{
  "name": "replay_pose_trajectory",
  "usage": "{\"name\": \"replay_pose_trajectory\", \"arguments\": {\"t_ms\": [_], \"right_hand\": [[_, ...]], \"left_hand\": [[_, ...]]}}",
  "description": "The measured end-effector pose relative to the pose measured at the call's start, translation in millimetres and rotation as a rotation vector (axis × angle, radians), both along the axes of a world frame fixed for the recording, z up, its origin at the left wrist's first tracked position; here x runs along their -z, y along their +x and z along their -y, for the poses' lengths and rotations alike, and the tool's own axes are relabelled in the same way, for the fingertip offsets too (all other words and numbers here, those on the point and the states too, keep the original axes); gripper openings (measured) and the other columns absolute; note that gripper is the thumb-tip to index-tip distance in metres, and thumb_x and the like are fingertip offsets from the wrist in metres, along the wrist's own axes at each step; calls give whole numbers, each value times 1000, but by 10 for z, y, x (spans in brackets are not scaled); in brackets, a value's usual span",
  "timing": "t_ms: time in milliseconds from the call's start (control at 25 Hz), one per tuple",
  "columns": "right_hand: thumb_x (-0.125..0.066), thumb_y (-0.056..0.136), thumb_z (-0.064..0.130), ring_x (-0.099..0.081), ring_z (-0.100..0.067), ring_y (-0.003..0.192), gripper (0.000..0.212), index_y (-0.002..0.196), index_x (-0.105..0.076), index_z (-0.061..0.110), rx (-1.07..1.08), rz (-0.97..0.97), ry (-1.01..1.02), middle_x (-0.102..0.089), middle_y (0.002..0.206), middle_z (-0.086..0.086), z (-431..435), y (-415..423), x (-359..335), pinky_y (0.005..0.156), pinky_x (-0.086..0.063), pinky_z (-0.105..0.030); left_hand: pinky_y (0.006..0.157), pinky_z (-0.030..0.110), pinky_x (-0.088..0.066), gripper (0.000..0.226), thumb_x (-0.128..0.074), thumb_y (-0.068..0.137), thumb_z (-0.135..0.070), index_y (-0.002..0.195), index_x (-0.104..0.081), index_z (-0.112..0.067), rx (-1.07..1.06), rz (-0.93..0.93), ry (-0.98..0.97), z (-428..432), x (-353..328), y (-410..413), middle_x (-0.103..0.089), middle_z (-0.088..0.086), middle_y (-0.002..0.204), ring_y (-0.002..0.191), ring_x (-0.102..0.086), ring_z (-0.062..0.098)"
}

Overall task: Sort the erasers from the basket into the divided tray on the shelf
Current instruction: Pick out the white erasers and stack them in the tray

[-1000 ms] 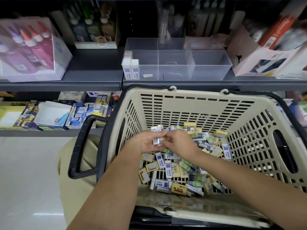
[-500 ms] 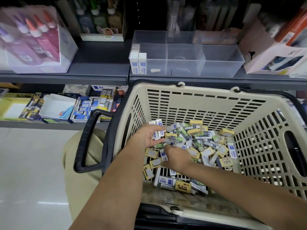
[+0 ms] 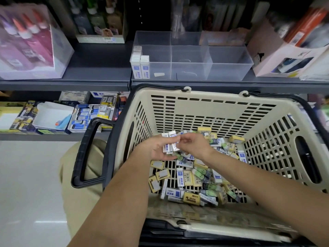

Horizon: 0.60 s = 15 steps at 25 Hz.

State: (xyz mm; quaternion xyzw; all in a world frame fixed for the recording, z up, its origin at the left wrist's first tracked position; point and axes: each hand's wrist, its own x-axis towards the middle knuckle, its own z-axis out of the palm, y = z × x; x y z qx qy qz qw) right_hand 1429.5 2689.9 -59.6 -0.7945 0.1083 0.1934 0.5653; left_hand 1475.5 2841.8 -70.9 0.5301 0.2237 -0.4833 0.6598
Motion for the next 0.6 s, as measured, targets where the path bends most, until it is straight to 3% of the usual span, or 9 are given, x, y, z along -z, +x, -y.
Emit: {"name": "replay_pose_trajectory", "arguments": {"t_ms": [120, 160, 240, 360, 480, 600], "right_hand": [[-68, 83, 14, -62, 0, 57, 13, 94, -61, 16, 16, 11, -31, -66, 73, 4, 6, -39, 61, 54, -50, -15], [-67, 84, 19, -64, -3, 63, 10, 92, -62, 18, -80, 23, -145, -68, 79, 3, 38, -89, 105, 58, -53, -17], [-64, 86, 26, -65, -12, 82, 17, 100, -66, 17, -470, 32, -494, -68, 97, 1, 85, -223, 246, 74, -54, -25], [-61, 87, 33, -59, -24, 101, 35, 115, -59, 13, -837, 29, -869, -58, 113, -4, 45, -391, 442, 70, -49, -33], [-59, 87, 33, -55, -29, 99, 36, 115, -53, 10, -943, 164, -1036, -50, 115, -9, -6, -457, 521, 65, -44, -36], [-57, 88, 31, -49, -31, 108, 45, 126, -46, 10, -947, 217, -1060, -46, 122, -12, 9, -487, 584, 74, -45, -38]], "left_hand": [[63, 36, -58, 39, -80, 66, -9, 100, -60, -8, -51, 24, 9, -5, -39, 15, -73, 10, 82, 78, -70, 24], [59, 33, -57, 44, -81, 62, -7, 100, -59, -8, -91, 31, 36, -16, -43, 18, -72, 11, 85, 77, -69, 24], [55, 29, -56, 53, -82, 60, -5, 106, -57, -8, -125, 37, 80, -21, -27, 9, -67, 13, 101, 85, -67, 25], [56, 30, -57, 59, -79, 68, -4, 119, -51, -7, -109, 49, 103, -2, -6, -10, -62, 15, 115, 97, -64, 25], [61, 33, -58, 59, -79, 69, -4, 121, -52, -6, -102, 52, 118, 7, -26, -5, -64, 14, 114, 97, -64, 25], [65, 33, -57, 58, -79, 69, -5, 121, -53, -6, -85, 56, 133, 13, -12, -8, -65, 14, 112, 97, -65, 25]]}}
